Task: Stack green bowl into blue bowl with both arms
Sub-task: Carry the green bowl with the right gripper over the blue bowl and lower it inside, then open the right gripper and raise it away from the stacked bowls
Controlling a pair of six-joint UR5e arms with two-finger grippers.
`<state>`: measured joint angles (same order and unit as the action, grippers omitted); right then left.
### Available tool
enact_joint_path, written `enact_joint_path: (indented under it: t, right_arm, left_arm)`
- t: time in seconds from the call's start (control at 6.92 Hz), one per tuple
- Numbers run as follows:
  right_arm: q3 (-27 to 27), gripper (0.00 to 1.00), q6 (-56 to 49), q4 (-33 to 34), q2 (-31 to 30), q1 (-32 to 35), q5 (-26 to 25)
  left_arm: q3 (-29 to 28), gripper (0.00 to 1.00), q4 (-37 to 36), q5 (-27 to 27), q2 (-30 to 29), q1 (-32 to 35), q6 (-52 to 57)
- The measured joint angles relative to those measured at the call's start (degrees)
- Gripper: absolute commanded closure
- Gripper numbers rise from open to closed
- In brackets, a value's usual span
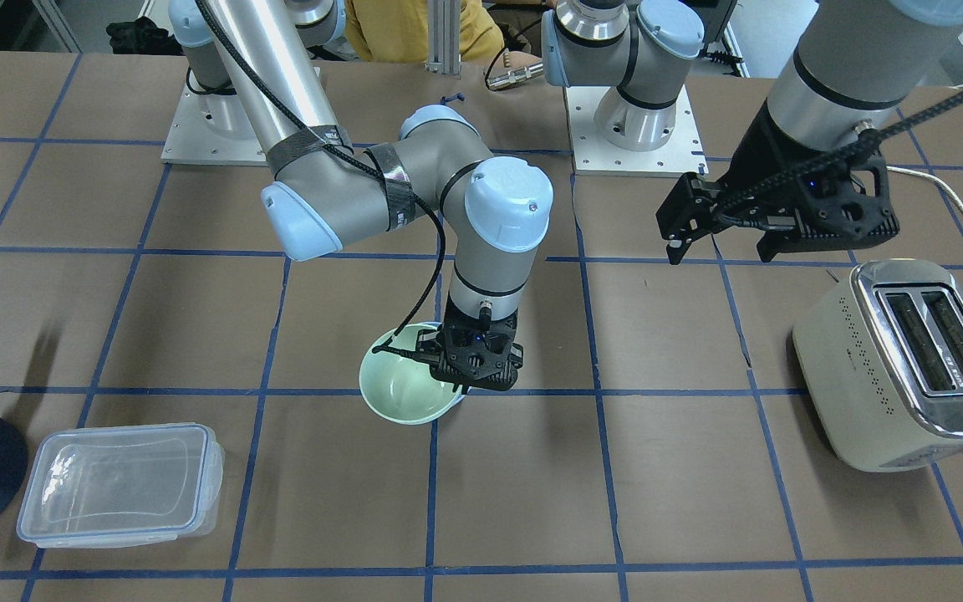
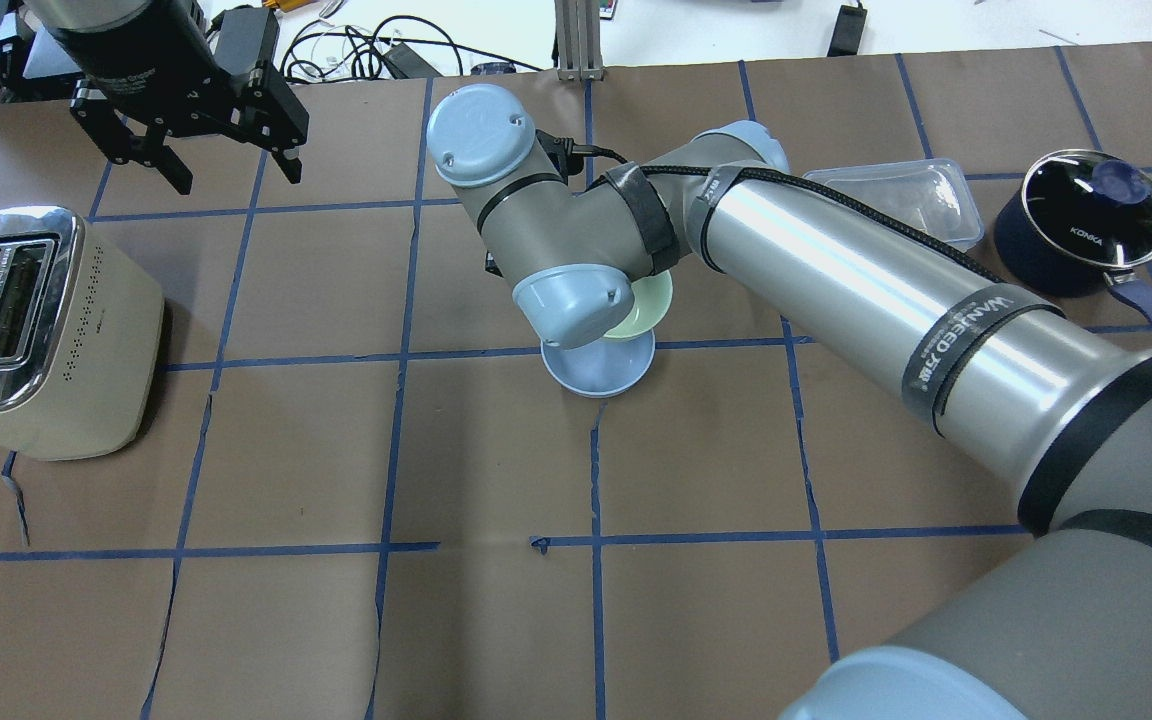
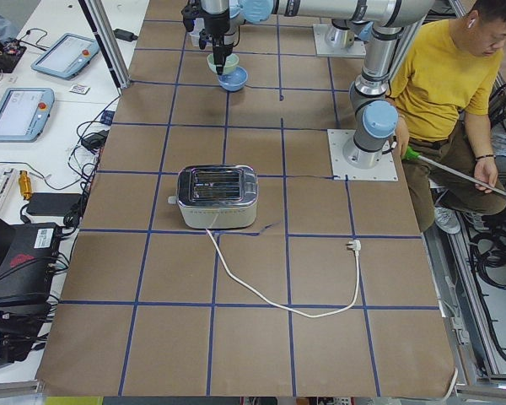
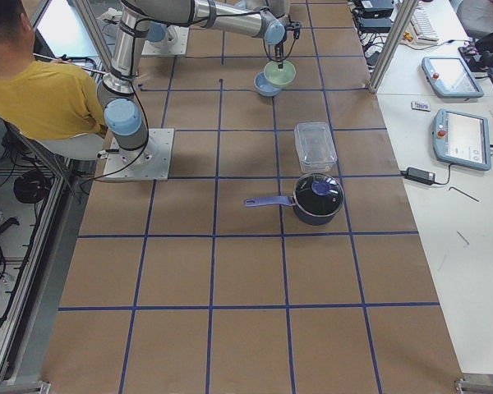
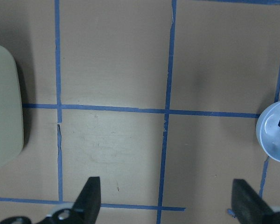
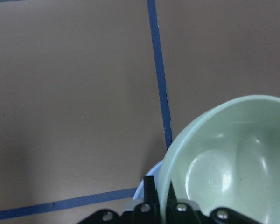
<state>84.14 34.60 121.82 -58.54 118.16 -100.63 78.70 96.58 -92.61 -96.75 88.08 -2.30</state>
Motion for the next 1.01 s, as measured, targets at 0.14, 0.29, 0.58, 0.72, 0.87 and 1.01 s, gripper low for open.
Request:
enact_joint_path:
  t: [0.14,0.29,0.58,0.72,0.87,1.01]
  right_arm:
    - [0.0,1.00,0.0,-0.7,-0.1,0.1,0.0]
    - [0.0,1.00,0.1,-1.7,-0.1,0.3,0.2]
    - [0.1,0.20,1.9,-2.5,0.0,1.2,0.9]
    - [0.1,0.00,2.5,-2.5,0.0,1.4,0.9]
    - [0.2,0.00,2.7,-2.5,0.1,1.3,0.9]
    - [0.3,0.00,2.5,-2.6,-0.1,1.1,0.9]
  left_arm:
    - [1.5,0.00,-0.1,-0.1,0.9,1.2,-0.9]
    - [3.5,0.00,-1.3,0.1,1.9,1.6,-1.2]
    - [5.2,0.00,-3.7,0.6,3.0,1.5,-0.2]
    - [5.4,0.00,-4.3,0.6,3.4,1.5,0.2]
    - [5.5,0.00,-4.6,0.7,3.8,1.6,0.3]
    - [5.7,0.00,-4.7,0.7,3.9,1.6,0.3]
